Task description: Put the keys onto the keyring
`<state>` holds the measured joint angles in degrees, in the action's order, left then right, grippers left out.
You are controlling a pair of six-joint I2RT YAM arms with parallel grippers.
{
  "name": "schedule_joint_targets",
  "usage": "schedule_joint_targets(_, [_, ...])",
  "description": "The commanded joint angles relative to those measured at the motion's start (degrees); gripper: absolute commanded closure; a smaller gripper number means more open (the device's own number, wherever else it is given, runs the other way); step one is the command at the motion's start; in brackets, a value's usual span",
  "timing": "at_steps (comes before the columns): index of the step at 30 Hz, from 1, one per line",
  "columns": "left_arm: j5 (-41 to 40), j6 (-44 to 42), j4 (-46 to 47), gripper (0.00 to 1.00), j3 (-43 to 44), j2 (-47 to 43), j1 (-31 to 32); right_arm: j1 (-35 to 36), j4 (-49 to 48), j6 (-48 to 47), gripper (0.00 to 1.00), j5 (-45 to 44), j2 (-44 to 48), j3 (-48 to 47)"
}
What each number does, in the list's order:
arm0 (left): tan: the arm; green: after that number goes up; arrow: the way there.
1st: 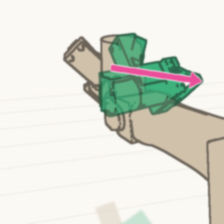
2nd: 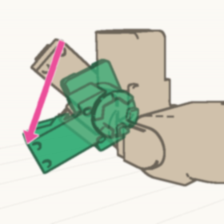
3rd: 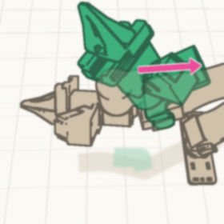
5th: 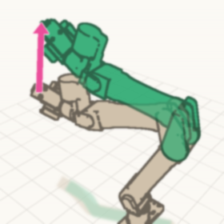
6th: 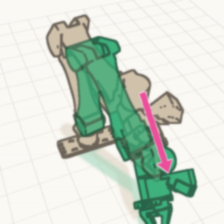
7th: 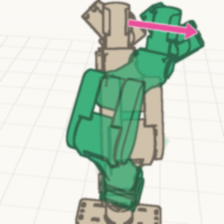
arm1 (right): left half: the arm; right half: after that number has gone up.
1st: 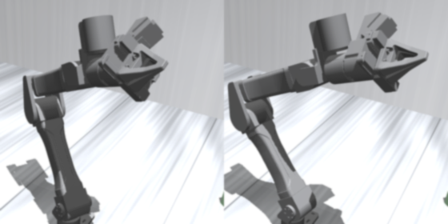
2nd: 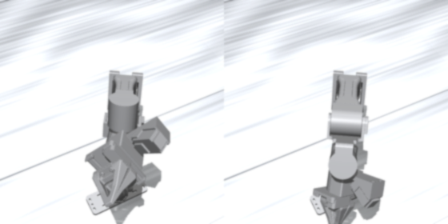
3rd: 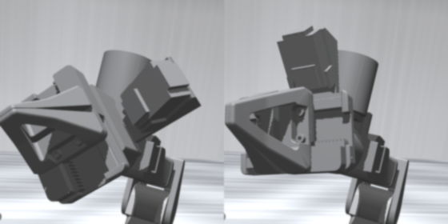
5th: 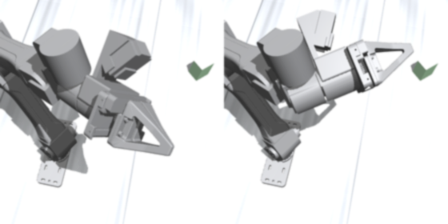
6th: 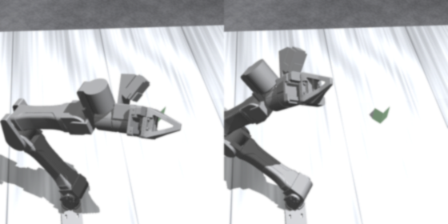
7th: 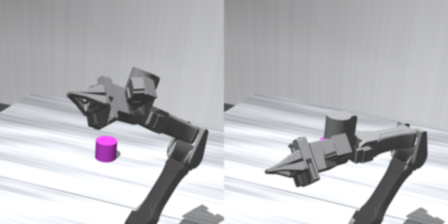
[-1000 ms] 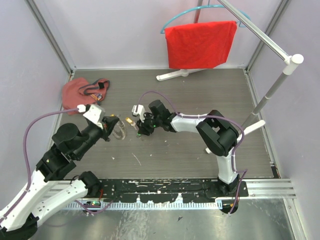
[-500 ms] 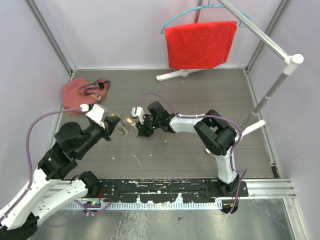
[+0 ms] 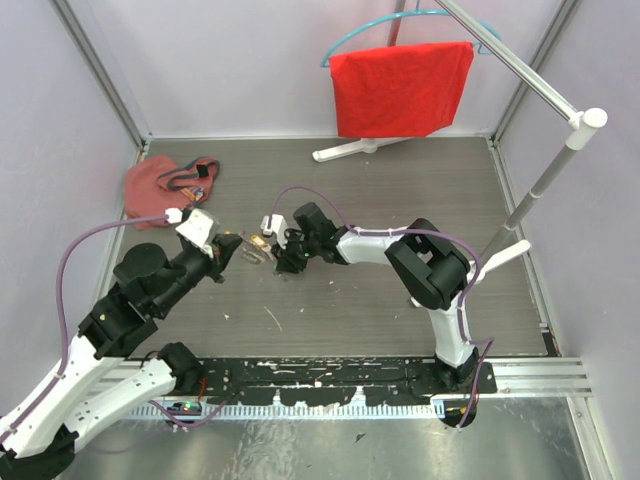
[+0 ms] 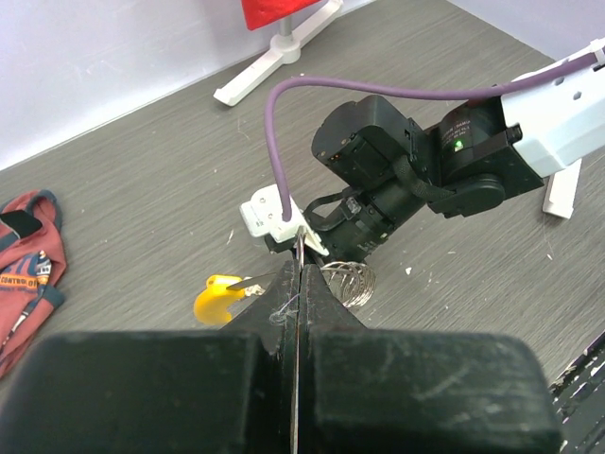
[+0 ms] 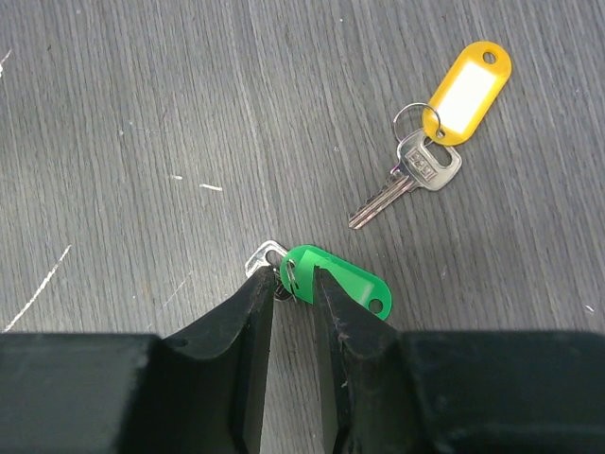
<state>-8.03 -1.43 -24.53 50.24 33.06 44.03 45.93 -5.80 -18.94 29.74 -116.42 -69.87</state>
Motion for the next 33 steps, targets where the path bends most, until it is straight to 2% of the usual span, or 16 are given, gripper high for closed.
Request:
schedule_joint_targets(1, [0.9,-0.6,1.0,1.0,-0.6,0.0,0.1,0.4,-0.5,-0.8,0.71,1.1,-0.2,-2.2])
schedule_joint_targets(4, [0.9,-0.8,1.0,1.0,-0.6,0.2,0.0,0.4,-0.3,-0.8,0.71,1.1,-0.3,-2.2])
schedule_joint_targets(7, [1.0,-0.8,1.0,1.0,-0.6,0.2,0.1,0.4,-0.3,-0.9,0.76,1.0,-0.2,-2.2])
schedule_joint_targets(10, [1.3,-0.8,1.1,1.0,-0.6,0.3,0.1,0.4,-0.1,-0.9,0.83,1.0,-0.3,-2.3])
schedule_joint_targets(14, [1.4,-0.9,1.0,1.0,-0.6,0.3,0.1,0.4,0.3,-0.9,0.98,1.3,-0.2,-2.7])
schedule_joint_targets(20, [1.2,-1.0,1.2,1.0,-0.4,0.3,0.0,0.4,2.0,-0.8,0.99,1.8,1.6,-3.4])
schedule_joint_targets(28, [0.3,-1.4,3.9,1.0,0.1,-0.4,0.1,-0.9,9.9,-1.1,0.99,3.3,8.1,-5.0])
schedule_joint_targets(33, [0.7,-1.9,5.7,1.0,0.1,-0.9,0.1,-2.0,12.3,-0.3,0.99,2.5,15.0,-1.9])
